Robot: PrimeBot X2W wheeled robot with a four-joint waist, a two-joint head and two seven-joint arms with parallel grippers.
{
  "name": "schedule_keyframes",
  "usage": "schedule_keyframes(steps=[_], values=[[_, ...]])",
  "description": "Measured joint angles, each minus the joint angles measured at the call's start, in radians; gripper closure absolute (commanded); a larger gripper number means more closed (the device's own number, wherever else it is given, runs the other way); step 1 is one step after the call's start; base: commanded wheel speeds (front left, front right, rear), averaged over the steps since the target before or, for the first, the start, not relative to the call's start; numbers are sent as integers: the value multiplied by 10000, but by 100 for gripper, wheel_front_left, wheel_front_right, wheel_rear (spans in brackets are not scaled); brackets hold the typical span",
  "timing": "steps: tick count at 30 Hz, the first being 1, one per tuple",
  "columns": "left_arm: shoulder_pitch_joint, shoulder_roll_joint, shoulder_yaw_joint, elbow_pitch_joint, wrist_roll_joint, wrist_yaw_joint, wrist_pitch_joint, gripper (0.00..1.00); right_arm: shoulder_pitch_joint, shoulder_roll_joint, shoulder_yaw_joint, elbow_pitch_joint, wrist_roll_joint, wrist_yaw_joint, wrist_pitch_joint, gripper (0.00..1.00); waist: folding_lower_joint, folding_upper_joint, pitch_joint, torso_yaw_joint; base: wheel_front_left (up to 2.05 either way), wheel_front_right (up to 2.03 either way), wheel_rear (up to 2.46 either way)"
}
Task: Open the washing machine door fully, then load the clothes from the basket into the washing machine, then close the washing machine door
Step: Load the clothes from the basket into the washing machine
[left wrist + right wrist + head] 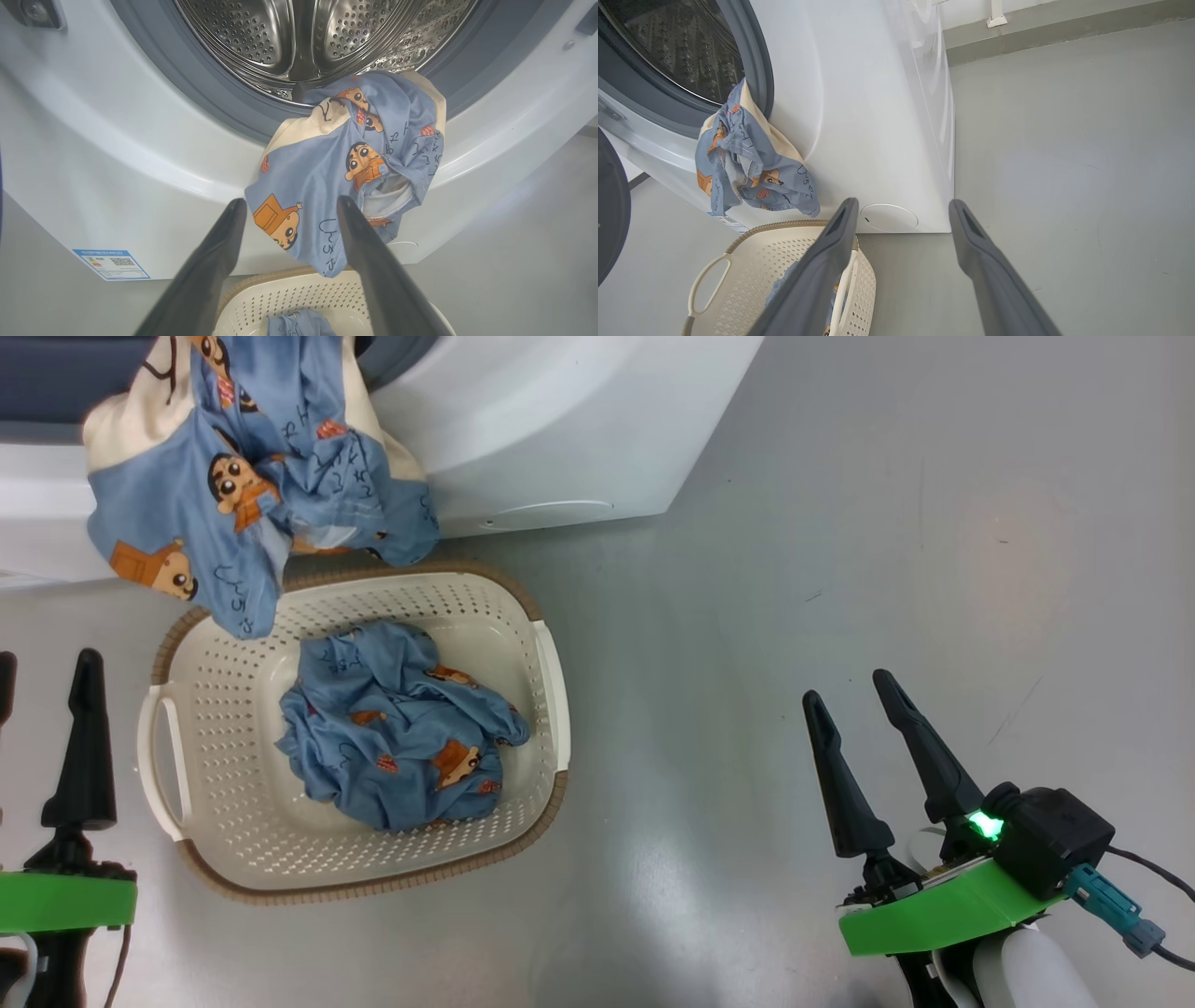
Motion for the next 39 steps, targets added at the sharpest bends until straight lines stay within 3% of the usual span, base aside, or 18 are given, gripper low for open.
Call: schedule_keyframes(steps=[15, 39], values=[[-372, 6, -1212, -31, 33, 2, 0, 0, 8, 0, 94, -111, 17, 0, 0, 0, 0, 0, 224, -296, 0, 0, 0], [-2633, 435, -2508, 1737, -694, 13, -2, 0, 44, 4, 445, -522, 153, 0, 0, 0, -1, 0, 1130, -1159, 0, 0, 0]])
